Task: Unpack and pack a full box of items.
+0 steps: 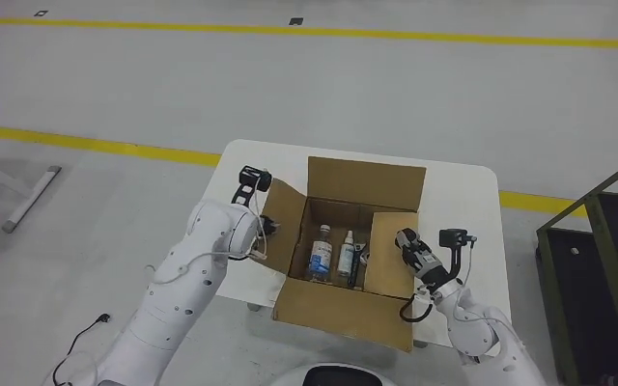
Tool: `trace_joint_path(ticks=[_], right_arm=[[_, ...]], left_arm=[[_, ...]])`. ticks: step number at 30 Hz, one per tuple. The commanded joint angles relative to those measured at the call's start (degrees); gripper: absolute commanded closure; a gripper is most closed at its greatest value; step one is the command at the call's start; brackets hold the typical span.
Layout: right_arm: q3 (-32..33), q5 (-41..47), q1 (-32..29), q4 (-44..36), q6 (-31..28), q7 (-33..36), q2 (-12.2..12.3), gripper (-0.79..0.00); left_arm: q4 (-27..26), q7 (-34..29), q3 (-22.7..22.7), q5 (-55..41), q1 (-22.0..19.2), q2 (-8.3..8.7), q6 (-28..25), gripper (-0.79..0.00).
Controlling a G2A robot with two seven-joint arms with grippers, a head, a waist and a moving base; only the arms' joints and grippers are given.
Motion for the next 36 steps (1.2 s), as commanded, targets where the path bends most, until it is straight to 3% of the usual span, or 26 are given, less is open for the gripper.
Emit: trace_joint_path(ticks=[1,8,17,24,32,36], right_arm=[[0.07,-0.02,-0.13,-0.10,0.05,-0.15,0.02,0.000],[0.03,-0.18,-0.50,-0.35,0.33,-0.36,0.07,0.000],[1.05,1.59,-0.92,-1.69,1.07,-2.85,0.06,0.000],[5.08,4.49,-2.39,-5.11,5.34,-13.12,-0.26,0.000],[8.92,2.89,-2.49,-0.51,7.86,-14.71,-0.02,0.000],[8.92,0.84,-2.81,2.60,5.07,-15.69,0.07,0.000]], left_arm=[[1.40,0.79,0.09,0.53,0.01,-0.09,0.13,-0.785],[4.86,5.95,0.31,-1.67,0.84,-0.76,0.77,-0.785],[5.27,7.04,-0.37,-2.94,1.48,-1.06,0.03,-0.785],[-2.79,3.61,-3.14,-3.70,1.67,-0.67,-0.66,-0.785],[-11.62,2.32,-4.03,-5.81,0.98,-0.78,-1.81,-0.785],[-15.10,4.09,-3.08,-7.50,0.68,-1.10,-3.01,-0.785]])
